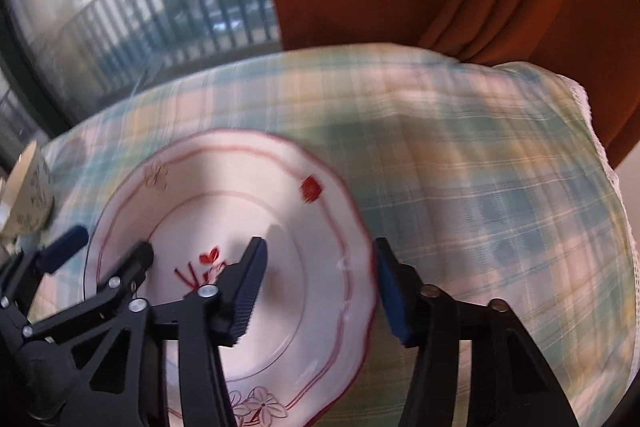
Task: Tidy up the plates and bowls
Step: 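Close both grippers on the rim of the red-patterned dish, then lift the red-patterned dish off the cloth with both grippers, then carry the red-patterned dish over the stacked plates with both grippers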
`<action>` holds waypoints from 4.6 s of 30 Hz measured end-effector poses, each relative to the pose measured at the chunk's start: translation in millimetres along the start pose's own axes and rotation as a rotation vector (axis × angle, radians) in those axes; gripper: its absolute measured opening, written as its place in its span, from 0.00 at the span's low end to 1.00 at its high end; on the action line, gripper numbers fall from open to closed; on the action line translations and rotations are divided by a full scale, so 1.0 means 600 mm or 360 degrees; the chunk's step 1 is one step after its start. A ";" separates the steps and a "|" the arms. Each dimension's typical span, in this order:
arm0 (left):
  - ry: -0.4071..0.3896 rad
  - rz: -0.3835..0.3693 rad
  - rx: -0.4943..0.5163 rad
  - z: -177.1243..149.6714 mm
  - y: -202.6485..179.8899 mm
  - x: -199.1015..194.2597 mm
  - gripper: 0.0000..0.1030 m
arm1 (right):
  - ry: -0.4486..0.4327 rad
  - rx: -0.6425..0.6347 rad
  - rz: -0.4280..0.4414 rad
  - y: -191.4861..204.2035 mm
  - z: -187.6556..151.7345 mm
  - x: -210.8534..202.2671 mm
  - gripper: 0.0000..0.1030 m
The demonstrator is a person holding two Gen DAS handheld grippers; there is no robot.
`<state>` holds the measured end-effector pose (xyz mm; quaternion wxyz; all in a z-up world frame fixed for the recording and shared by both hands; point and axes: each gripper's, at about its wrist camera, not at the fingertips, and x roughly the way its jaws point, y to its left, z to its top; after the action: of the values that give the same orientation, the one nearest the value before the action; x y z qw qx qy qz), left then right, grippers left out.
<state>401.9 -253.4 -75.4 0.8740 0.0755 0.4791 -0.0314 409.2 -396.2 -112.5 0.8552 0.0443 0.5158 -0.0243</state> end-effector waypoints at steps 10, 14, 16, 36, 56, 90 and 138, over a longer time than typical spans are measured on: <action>-0.0017 0.0080 0.0061 -0.021 0.015 -0.013 0.45 | 0.0021 -0.0106 0.0051 0.049 -0.014 -0.014 0.53; -0.0021 0.0086 0.0056 -0.036 0.044 -0.020 0.45 | 0.0016 -0.0154 0.0065 0.081 -0.027 -0.023 0.53; -0.0004 0.0079 0.0035 -0.048 0.060 -0.026 0.45 | -0.0005 -0.0155 0.0069 0.097 -0.044 -0.029 0.53; 0.0036 -0.0060 -0.0007 -0.140 0.097 -0.086 0.42 | 0.0049 -0.0107 0.0032 0.151 -0.154 -0.105 0.52; 0.0091 -0.0050 -0.0077 -0.095 0.107 -0.057 0.48 | -0.0004 -0.0027 0.0050 0.130 -0.088 -0.070 0.39; -0.0138 -0.0007 -0.0068 -0.272 0.232 -0.278 0.48 | -0.0166 -0.0162 -0.0027 0.265 -0.254 -0.301 0.39; -0.0176 0.0149 -0.0248 -0.451 0.435 -0.273 0.47 | -0.0247 -0.0518 0.0153 0.496 -0.364 -0.311 0.40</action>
<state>121.7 44.9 -54.1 0.9028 0.0277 0.4271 0.0426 155.8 -79.0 -33.7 0.8884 -0.0722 0.4428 0.0971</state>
